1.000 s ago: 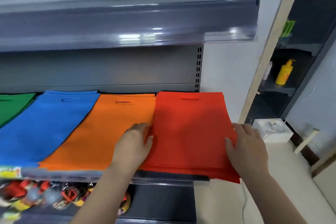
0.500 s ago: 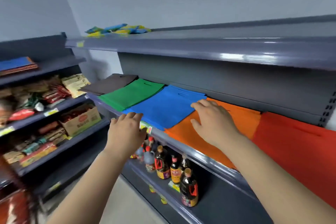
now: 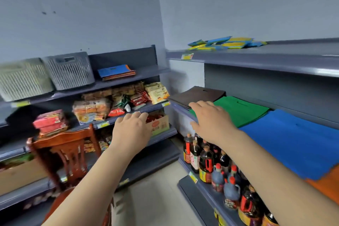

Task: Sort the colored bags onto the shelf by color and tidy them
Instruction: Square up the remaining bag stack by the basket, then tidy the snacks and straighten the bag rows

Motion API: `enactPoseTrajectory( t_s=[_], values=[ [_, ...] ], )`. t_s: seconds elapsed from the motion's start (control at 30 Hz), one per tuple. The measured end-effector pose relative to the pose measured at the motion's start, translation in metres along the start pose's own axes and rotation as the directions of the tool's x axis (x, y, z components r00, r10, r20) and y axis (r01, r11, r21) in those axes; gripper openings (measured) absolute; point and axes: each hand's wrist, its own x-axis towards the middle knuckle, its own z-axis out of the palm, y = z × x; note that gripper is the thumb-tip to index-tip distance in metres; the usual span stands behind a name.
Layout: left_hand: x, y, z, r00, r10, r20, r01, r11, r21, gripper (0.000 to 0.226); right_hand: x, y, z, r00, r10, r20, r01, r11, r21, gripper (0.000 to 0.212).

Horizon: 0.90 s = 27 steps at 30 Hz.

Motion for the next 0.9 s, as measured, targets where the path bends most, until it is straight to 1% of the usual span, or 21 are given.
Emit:
enactPoseTrajectory(
  t_s=[0.17,0.3,0.43,0.57,0.7,0.9],
  values=[
    [0.022,-0.073,0.014,0.994,-0.109,0.032,0.108,0.994,0.009,0.047,0.069,-0.054,0.021,0.995,-0.103,-0.005,0.103,0.994,0.033,0.045],
    [0.049,-0.116,0.028,0.982,-0.187,0.013,0.187,0.982,0.016,0.049,0.127,-0.079,0.037,0.983,-0.181,-0.031,0.181,0.983,0.018,0.041],
    [0.086,-0.147,0.05,0.975,-0.222,0.021,0.221,0.974,0.051,0.046,0.189,-0.096,0.061,0.969,-0.245,-0.045,0.246,0.969,0.026,0.036],
    [0.135,-0.176,0.076,0.963,-0.269,0.01,0.268,0.961,0.066,0.046,0.256,-0.109,0.086,0.954,-0.293,-0.063,0.296,0.955,0.034,0.036],
    [0.183,-0.199,0.104,0.951,-0.308,0.008,0.306,0.947,0.096,0.042,0.323,-0.114,0.109,0.941,-0.33,-0.078,0.333,0.942,0.03,0.04],
    [0.246,-0.24,0.145,0.933,-0.36,0.02,0.355,0.926,0.132,0.043,0.41,-0.129,0.148,0.916,-0.4,-0.039,0.401,0.916,0.024,0.046]
  ],
)
